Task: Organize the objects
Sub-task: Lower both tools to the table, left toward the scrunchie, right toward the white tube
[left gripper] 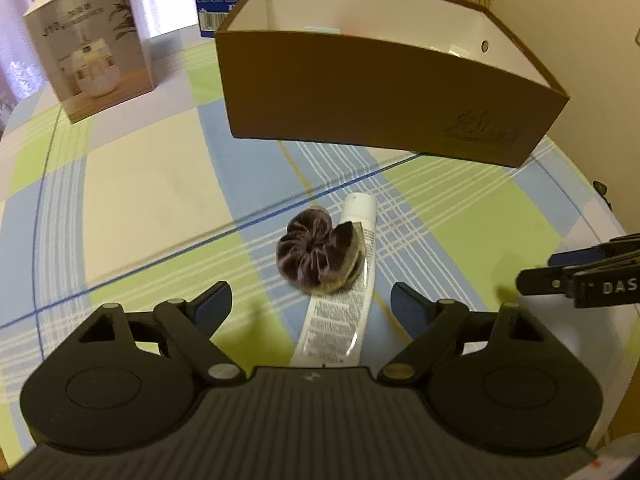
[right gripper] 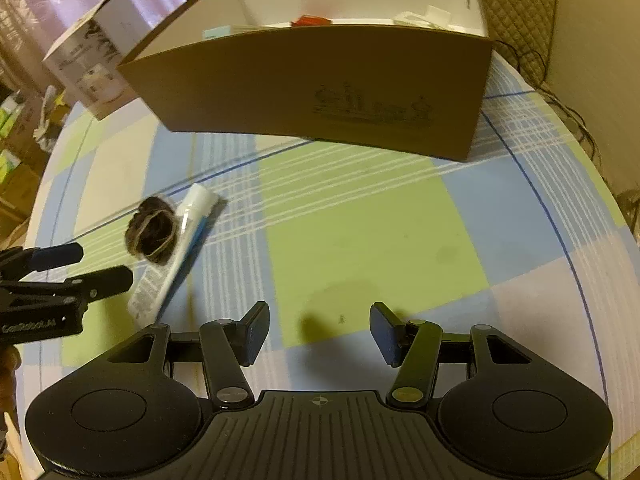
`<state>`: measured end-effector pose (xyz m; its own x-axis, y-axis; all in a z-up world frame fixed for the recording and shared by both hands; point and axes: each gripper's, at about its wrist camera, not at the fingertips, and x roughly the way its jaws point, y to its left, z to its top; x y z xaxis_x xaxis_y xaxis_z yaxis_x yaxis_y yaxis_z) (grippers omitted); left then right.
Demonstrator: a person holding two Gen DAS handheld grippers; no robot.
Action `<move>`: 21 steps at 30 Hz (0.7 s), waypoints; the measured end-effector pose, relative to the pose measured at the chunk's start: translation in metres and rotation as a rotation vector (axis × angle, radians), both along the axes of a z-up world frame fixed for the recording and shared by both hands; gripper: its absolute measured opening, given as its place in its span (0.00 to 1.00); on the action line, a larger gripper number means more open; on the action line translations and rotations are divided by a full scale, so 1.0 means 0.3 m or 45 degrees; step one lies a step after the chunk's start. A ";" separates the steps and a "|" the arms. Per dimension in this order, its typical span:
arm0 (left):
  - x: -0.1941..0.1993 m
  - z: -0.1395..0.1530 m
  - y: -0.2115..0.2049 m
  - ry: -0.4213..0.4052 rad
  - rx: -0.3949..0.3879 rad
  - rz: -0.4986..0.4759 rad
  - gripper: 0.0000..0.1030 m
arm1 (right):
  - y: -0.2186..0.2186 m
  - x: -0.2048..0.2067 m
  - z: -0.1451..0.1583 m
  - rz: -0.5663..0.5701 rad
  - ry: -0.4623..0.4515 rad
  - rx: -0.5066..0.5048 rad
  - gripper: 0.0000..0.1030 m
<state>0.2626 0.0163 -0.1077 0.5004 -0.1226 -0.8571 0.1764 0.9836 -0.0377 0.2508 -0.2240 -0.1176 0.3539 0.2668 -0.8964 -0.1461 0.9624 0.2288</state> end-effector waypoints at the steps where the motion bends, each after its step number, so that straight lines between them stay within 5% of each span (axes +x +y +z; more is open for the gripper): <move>1: 0.014 -0.009 0.000 -0.001 -0.001 -0.005 0.81 | -0.004 0.003 -0.003 -0.006 0.004 -0.002 0.51; 7: 0.087 -0.058 -0.004 -0.007 -0.030 -0.041 0.80 | -0.005 0.018 -0.017 -0.021 0.021 -0.014 0.51; 12: 0.118 -0.083 0.001 -0.007 -0.060 -0.065 0.60 | 0.007 0.028 -0.023 -0.015 0.026 -0.020 0.51; 14: 0.118 -0.088 0.013 0.001 -0.078 -0.075 0.40 | 0.016 0.034 -0.025 -0.011 0.025 -0.019 0.51; 21: 0.070 -0.093 0.132 -0.011 -0.031 0.046 0.31 | 0.097 0.062 -0.032 0.058 0.013 0.040 0.51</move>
